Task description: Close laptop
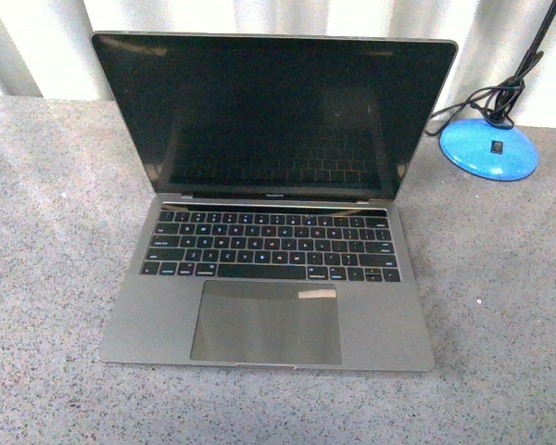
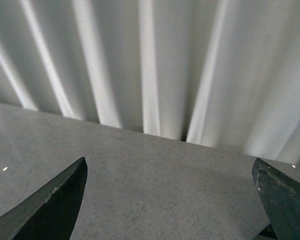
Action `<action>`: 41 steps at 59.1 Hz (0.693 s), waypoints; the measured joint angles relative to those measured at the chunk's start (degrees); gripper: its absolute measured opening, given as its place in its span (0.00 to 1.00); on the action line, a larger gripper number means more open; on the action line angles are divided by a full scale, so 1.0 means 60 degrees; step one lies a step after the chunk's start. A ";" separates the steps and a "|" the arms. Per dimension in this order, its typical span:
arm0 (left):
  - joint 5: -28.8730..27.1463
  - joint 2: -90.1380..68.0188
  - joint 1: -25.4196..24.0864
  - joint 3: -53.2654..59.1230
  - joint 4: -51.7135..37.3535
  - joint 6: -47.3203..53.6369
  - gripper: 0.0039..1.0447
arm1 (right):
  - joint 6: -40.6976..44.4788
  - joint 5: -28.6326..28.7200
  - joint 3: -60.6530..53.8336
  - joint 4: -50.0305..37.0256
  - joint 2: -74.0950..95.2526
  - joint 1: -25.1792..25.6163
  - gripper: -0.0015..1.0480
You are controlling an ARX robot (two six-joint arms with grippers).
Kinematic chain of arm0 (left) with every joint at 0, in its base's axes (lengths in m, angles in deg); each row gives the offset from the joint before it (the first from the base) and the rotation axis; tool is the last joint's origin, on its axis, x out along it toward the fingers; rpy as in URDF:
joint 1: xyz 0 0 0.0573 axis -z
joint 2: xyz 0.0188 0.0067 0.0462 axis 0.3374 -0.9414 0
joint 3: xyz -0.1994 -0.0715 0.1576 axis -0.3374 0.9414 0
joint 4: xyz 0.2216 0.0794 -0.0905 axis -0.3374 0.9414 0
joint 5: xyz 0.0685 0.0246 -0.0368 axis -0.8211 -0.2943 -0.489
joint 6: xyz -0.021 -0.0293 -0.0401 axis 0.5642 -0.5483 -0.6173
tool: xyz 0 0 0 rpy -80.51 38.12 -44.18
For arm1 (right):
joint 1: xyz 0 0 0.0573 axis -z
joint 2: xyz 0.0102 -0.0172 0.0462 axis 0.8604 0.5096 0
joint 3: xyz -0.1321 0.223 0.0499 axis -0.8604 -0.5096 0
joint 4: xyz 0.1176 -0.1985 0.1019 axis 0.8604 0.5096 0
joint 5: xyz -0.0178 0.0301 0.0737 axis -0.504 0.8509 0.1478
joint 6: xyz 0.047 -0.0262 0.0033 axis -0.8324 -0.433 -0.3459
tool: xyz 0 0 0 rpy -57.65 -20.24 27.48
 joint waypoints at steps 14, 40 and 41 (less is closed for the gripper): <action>0.1286 -0.2022 0.0841 -0.2477 0.1166 0.1504 0.89 | 0.0412 -0.0448 0.2361 0.1024 0.1668 -0.0856 0.90; 0.2718 -0.4918 0.1446 -0.6433 0.3854 0.3213 0.10 | 0.1253 0.0208 0.5286 0.2696 0.3446 -0.1424 0.12; 0.2739 -0.5023 0.1479 -0.6568 0.3963 0.3271 0.06 | 0.1268 0.0229 0.5337 0.2721 0.3486 -0.1439 0.08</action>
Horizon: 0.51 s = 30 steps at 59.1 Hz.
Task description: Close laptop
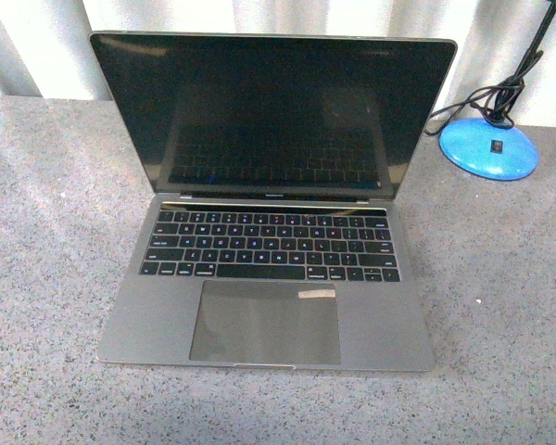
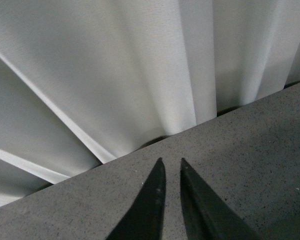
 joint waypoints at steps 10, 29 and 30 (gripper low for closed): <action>0.0208 -0.0546 0.0280 -0.0947 0.1362 0.0412 0.03 | 0.0087 0.0102 0.0423 0.0346 0.0306 -0.0204 0.01; 0.0229 -0.1162 0.0605 -0.1810 0.2911 0.0911 0.03 | -0.0062 0.0211 0.0597 0.0324 0.0739 -0.0517 0.01; 0.0215 -0.1177 0.0619 -0.1814 0.2962 0.0918 0.03 | -0.0062 0.0222 0.0597 0.0306 0.0761 -0.0528 0.01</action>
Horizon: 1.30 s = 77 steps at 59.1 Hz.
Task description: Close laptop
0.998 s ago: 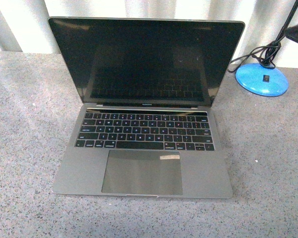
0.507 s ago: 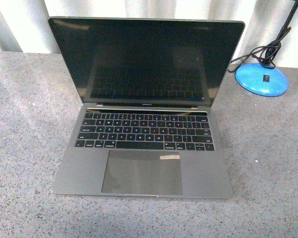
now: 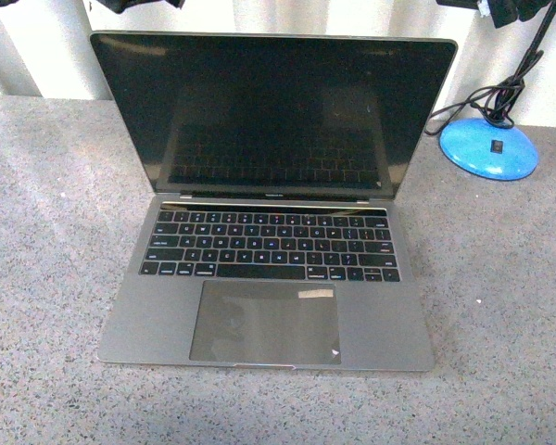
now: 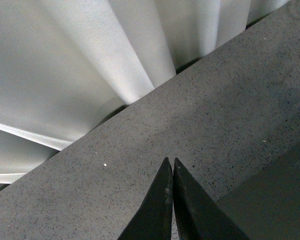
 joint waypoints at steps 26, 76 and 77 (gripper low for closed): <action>0.0015 -0.0058 0.0102 0.0076 0.0357 0.0226 0.03 | -0.0178 0.0091 -0.0011 -0.0200 0.0404 -0.0146 0.01; -0.0022 0.0055 0.0291 0.0765 0.0390 0.0441 0.03 | -0.0423 0.0193 -0.1625 -0.0903 0.0018 -0.0160 0.01; -0.0025 0.0069 0.0291 0.0783 0.0390 0.0441 0.03 | -0.0423 0.0193 -0.1650 -0.0903 0.0011 -0.0160 0.01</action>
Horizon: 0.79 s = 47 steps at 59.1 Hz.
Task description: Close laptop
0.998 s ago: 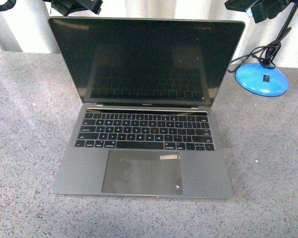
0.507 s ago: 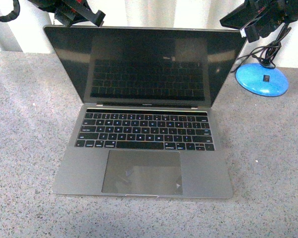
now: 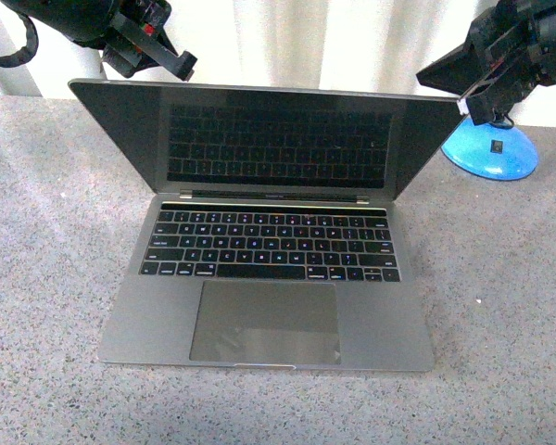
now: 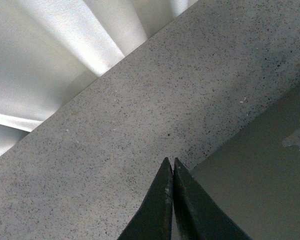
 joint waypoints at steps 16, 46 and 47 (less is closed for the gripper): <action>-0.0029 0.0160 -0.0004 0.0189 0.0000 0.0015 0.03 | -0.0175 0.0033 -0.0488 -0.0157 -0.0153 -0.0160 0.01; 0.0040 0.0295 -0.0011 0.0484 0.0018 0.0000 0.03 | -0.0397 0.0011 -0.0849 -0.0433 -0.0168 -0.0605 0.01; 0.0044 0.0306 -0.0011 0.0499 0.0018 -0.0007 0.03 | -0.0401 0.0004 -0.0863 -0.0455 -0.0168 -0.0608 0.01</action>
